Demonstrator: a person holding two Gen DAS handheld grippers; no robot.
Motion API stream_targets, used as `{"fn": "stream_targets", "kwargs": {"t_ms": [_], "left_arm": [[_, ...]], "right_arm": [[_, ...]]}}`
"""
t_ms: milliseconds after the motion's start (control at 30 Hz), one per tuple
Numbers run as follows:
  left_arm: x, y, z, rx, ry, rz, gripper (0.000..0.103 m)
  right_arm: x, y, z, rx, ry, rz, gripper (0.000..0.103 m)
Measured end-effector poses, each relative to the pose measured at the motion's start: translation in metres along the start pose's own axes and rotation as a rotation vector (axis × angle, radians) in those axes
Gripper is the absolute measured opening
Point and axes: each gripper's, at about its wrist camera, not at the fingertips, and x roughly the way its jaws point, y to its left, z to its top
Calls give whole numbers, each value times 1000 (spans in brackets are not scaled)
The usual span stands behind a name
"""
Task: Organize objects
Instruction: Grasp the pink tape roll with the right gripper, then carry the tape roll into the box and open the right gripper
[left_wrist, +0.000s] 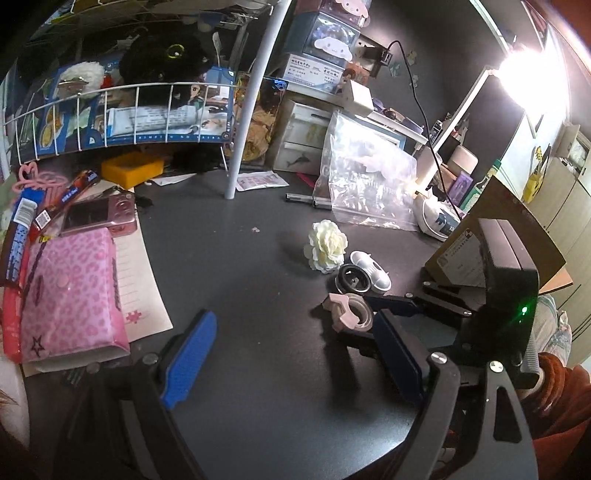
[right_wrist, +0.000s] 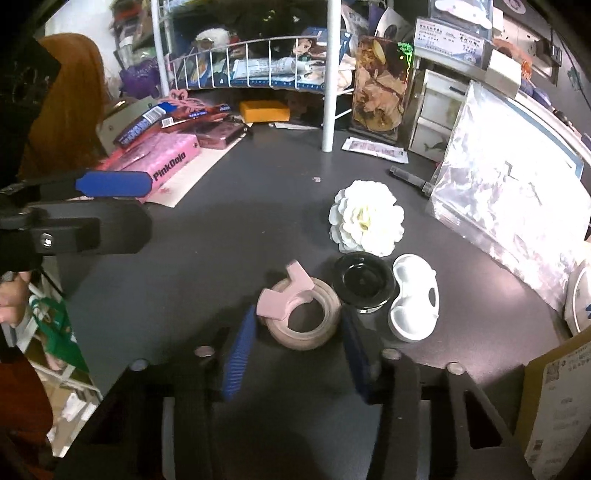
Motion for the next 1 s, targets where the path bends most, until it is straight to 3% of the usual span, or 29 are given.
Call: {"fn": "stream_targets", "kwargs": {"t_ms": [200,433,600,767,1000], "left_arm": [[-1,-3,-1,12,10,-7,85],[-4,-28,10,67,31,-123,84],[-17,-55,26,118,11,-198,67],[-30,-91,46,202,-11,-221,56],[-30,-154,71,302,-40,-255,47]], "right_arm": [[-7,4,-1,-20,-23,-1,40],[-42,15,6,-48,-92,72,40],[-88,24,17,-118,-193,86,40],[-127,25,19,-180,-269,49,40],[-178,0,8,-192,-347,-42,39]]}}
